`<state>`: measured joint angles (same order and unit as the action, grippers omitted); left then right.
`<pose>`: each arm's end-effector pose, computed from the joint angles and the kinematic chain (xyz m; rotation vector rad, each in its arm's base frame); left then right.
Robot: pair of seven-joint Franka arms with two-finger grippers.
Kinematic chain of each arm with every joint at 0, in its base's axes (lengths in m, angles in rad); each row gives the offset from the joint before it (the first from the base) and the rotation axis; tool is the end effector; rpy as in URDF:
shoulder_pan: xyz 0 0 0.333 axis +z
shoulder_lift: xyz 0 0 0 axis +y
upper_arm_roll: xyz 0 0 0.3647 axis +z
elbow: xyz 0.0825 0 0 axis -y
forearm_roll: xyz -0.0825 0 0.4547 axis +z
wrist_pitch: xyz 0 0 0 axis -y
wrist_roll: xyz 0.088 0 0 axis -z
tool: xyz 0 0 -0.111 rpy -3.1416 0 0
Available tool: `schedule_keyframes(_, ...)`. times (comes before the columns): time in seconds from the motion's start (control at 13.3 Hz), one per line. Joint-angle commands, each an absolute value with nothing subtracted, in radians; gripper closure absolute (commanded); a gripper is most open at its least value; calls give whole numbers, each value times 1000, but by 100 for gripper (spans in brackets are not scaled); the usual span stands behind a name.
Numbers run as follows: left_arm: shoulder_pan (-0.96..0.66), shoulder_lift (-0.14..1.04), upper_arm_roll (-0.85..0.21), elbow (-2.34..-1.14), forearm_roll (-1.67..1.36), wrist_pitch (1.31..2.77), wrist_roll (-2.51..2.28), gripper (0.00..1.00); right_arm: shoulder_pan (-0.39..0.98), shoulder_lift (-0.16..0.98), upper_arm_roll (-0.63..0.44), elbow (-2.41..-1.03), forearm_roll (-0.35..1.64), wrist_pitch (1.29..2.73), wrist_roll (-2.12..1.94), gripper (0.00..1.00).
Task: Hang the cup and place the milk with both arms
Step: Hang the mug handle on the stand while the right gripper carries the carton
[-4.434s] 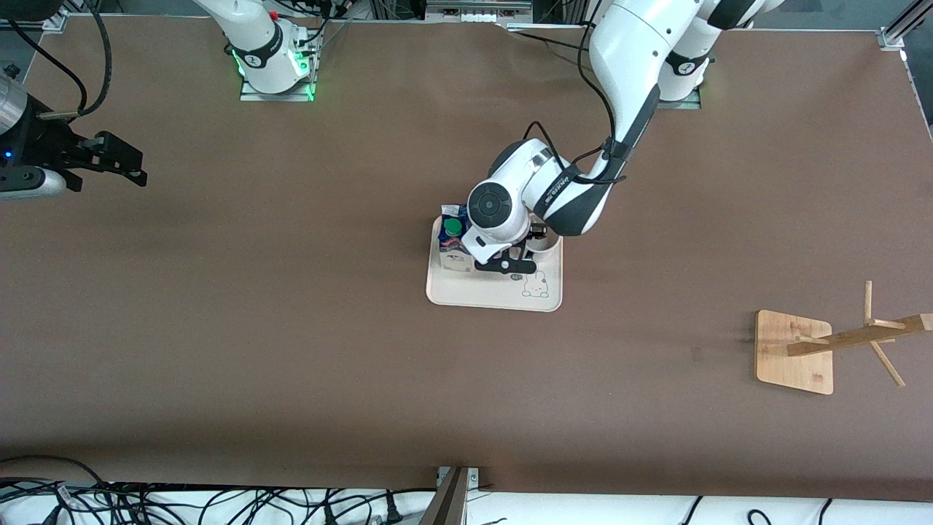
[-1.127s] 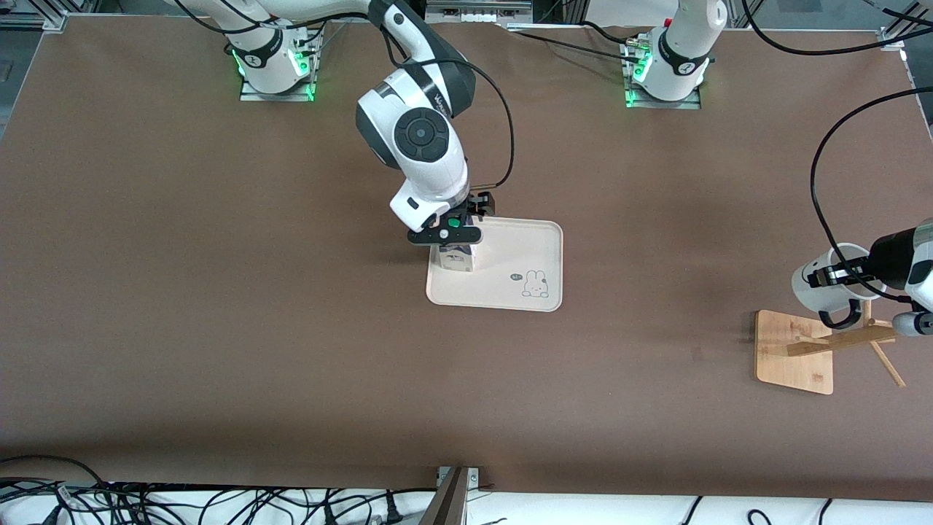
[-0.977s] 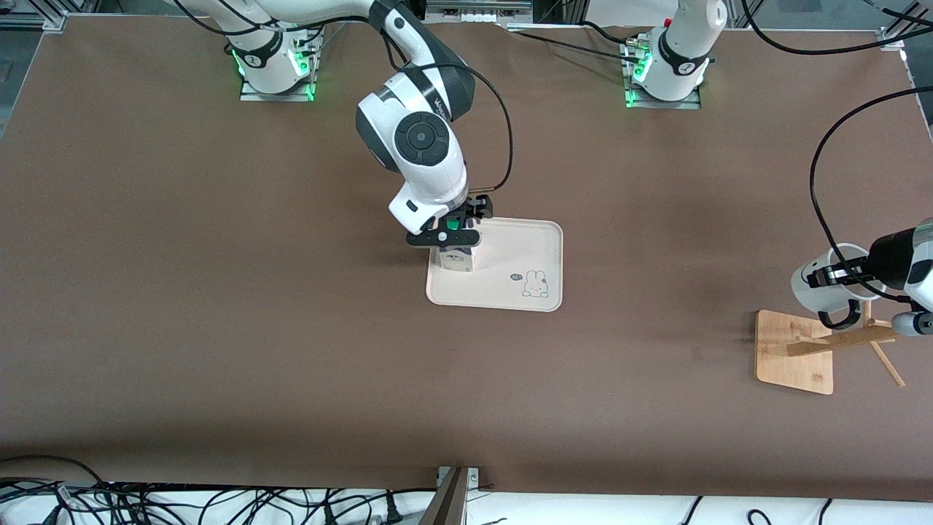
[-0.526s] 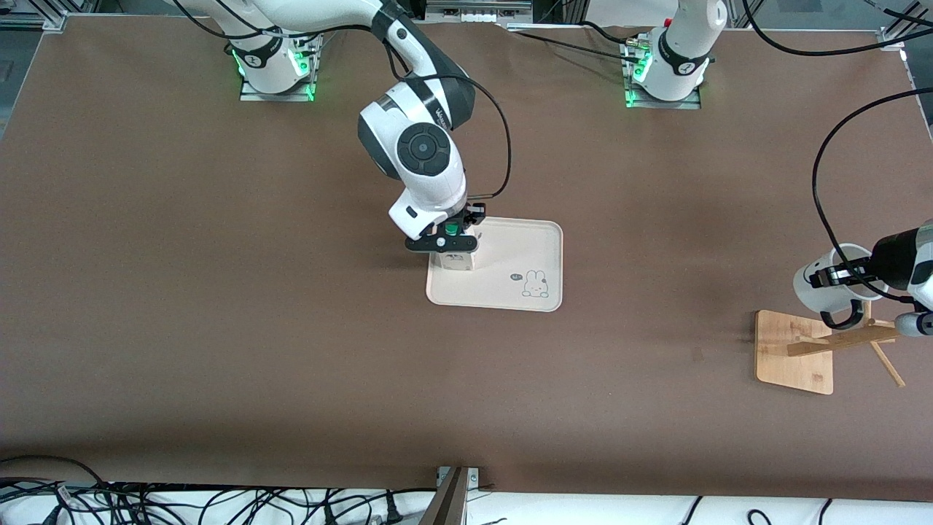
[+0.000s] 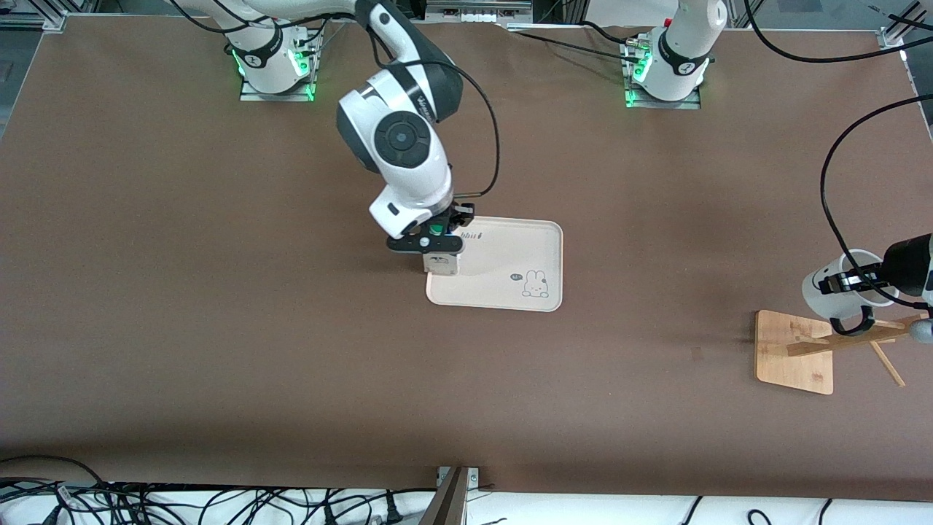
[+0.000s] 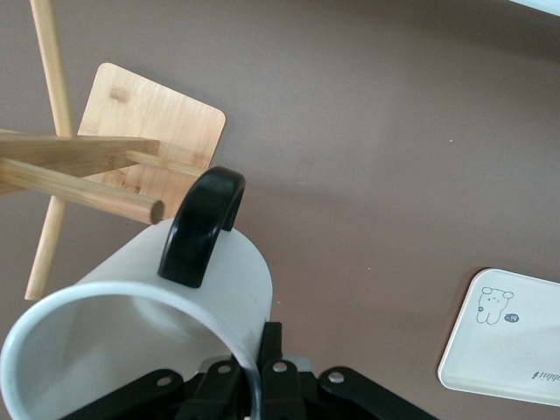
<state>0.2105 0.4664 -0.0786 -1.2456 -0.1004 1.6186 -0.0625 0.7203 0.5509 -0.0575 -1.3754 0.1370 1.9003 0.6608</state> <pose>0.7695 0.1046 0.5224 2.9834 0.3153 -0.1307 0.6197 0.5084 0.4073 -3.0760 0.0552 0.1238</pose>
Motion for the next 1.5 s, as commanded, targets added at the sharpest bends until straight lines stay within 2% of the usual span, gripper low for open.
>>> schedule_keyframes(0.0,233,497,-81,-1197,-110,1589,-11,100,654,460,-96,-1388,129,1774,505,62)
schedule_keyframes(0.15,244,499,-83,-1195,-112,1588,-9,100,652,437,-210,-1406,133,1720,363,60)
schedule_keyframes(0.45,238,497,-84,-1192,-110,1560,-14,100,652,309,-418,-1632,141,1756,-1,58)
schedule_keyframes(0.6,238,497,-83,-1192,-110,1554,-14,100,652,250,-498,-1774,141,1837,-116,58)
schedule_keyframes(0.83,242,494,-86,-1190,-110,1536,-14,100,652,207,-531,-1926,141,1965,-158,58)
schedule_keyframes(1.13,233,494,-84,-1190,-109,1531,-15,100,652,206,-537,-2017,156,2051,-160,58)
schedule_keyframes(1.28,224,499,-86,-1132,-107,1507,-17,100,652,206,-537,-2037,156,2074,-160,58)
schedule_keyframes(1.43,216,502,-84,-1123,-63,1503,-17,100,652,210,-537,-2042,158,2079,-160,51)
